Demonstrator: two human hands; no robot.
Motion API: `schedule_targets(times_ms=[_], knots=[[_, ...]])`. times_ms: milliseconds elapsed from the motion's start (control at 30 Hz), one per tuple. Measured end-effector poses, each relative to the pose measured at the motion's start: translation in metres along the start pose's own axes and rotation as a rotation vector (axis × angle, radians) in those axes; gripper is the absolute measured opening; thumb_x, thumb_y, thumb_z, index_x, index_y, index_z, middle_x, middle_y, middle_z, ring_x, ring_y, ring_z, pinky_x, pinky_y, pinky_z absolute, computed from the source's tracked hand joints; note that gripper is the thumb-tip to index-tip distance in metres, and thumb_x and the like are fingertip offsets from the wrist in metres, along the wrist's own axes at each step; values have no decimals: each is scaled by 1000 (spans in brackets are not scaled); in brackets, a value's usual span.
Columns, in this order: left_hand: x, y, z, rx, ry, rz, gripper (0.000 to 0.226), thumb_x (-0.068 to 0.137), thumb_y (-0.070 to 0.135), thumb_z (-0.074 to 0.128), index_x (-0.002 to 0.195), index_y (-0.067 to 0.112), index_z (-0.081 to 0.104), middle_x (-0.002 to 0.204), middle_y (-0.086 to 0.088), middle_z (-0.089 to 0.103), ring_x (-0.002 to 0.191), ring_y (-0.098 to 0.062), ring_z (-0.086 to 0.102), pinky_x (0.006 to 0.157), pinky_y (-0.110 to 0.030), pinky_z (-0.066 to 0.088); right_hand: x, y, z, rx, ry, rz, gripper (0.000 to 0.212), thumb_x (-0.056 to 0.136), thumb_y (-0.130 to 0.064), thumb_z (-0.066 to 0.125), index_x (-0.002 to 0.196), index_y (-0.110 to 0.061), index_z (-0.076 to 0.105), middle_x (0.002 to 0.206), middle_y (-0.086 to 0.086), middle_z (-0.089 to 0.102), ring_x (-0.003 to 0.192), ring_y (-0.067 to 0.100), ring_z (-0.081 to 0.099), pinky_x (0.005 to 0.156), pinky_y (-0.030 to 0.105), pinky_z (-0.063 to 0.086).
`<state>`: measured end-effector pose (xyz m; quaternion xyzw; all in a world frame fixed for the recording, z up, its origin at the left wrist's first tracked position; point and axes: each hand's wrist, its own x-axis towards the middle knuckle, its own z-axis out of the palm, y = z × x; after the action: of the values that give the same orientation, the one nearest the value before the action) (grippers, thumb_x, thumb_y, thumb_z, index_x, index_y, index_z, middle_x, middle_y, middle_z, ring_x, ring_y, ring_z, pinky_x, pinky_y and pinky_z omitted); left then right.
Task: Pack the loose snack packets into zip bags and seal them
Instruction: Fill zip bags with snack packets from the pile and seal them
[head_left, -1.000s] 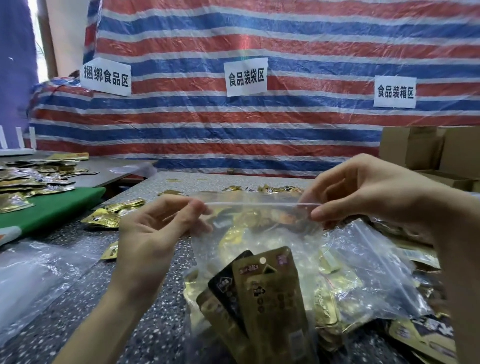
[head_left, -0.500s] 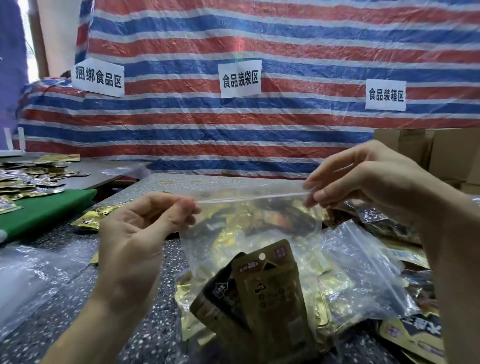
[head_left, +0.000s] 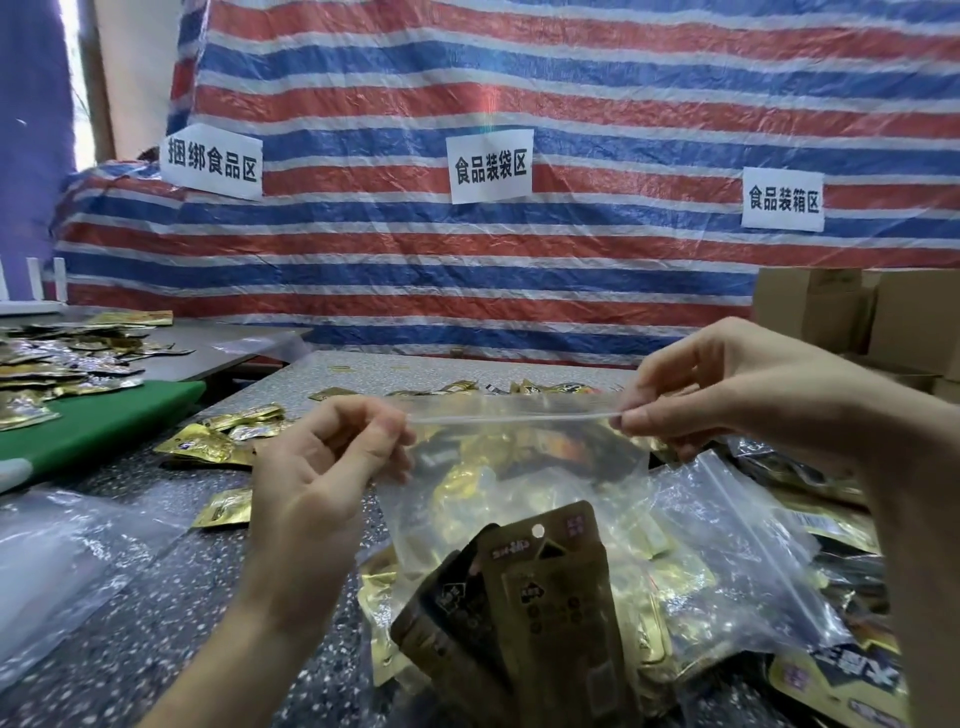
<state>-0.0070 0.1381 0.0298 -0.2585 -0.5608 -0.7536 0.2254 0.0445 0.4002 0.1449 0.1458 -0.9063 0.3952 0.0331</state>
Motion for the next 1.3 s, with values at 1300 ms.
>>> schedule_targets(times_ms=[1300], knots=[[-10, 3, 7, 397, -81, 364, 15, 92, 18, 60, 84, 14, 72, 77, 6, 70, 72, -11, 66, 61, -27, 53, 31, -27, 82, -316, 44, -389, 10, 93, -30, 71, 86, -23, 73, 66, -24, 59, 60, -1, 53, 54, 17, 38]])
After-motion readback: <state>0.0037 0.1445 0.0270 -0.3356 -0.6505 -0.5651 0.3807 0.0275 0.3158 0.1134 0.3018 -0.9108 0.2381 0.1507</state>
